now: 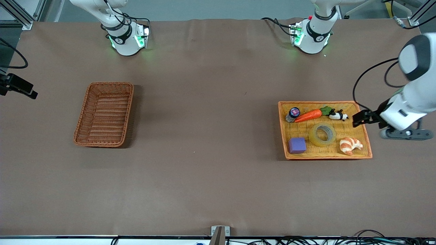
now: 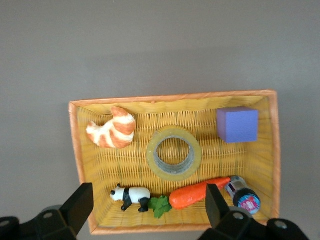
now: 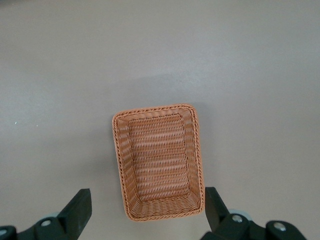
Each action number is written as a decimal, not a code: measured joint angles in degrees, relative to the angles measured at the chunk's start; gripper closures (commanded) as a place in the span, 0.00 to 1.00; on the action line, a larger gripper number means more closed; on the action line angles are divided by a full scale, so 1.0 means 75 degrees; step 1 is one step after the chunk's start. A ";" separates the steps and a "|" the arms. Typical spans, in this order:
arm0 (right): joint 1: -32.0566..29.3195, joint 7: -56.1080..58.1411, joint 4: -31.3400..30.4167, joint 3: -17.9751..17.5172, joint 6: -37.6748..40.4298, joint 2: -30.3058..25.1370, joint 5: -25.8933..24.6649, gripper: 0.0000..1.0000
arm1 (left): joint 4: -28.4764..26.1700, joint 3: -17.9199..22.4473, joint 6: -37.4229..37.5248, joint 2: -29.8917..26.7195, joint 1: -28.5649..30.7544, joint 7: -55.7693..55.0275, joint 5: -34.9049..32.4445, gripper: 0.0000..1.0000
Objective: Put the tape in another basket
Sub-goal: 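Lower the left gripper and grasp the yellow tape roll, then lift the tape with the left gripper and carry it toward the basket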
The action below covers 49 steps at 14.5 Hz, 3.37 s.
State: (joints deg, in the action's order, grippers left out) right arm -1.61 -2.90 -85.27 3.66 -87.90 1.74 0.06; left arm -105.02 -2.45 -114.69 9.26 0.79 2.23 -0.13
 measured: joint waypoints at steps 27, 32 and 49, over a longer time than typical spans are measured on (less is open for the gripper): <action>-0.0001 0.0002 -0.0007 0.0008 0.0005 0.0001 0.0000 0.00 | -0.0957 -0.0382 -0.1413 0.1058 0.0197 -0.0030 -0.0001 0.99; -0.0001 0.0002 -0.0008 0.0011 0.0005 0.0001 0.0000 0.00 | 0.0410 -0.2007 -0.0124 0.1079 0.0070 -0.1688 -0.0055 0.96; -0.0002 0.0003 -0.0016 0.0023 0.0005 0.0003 0.0000 0.00 | 0.4755 -0.1935 -0.1467 0.6070 -0.5453 -0.6536 -0.1256 0.52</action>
State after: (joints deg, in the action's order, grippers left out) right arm -1.63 -2.88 -85.39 3.83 -87.86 1.76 0.06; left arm -69.36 -16.96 -125.69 54.78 -40.11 -46.80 -9.55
